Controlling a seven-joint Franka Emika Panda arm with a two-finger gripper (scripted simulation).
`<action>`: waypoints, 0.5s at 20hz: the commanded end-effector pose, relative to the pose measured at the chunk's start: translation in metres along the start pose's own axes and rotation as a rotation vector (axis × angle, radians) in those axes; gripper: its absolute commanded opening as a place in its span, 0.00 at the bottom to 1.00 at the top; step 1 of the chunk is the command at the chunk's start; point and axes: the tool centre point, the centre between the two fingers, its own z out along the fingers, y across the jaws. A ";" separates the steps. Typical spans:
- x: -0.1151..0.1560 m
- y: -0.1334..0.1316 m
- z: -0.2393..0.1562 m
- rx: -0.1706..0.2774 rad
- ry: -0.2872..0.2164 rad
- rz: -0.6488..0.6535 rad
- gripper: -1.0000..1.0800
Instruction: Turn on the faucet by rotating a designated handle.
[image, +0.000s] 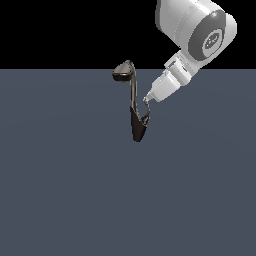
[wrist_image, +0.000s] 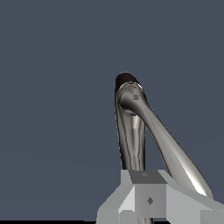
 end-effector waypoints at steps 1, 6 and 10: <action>0.002 0.006 0.000 -0.002 -0.001 0.001 0.00; 0.007 0.022 0.001 -0.005 -0.003 -0.001 0.00; 0.012 0.036 0.001 -0.008 -0.004 -0.002 0.00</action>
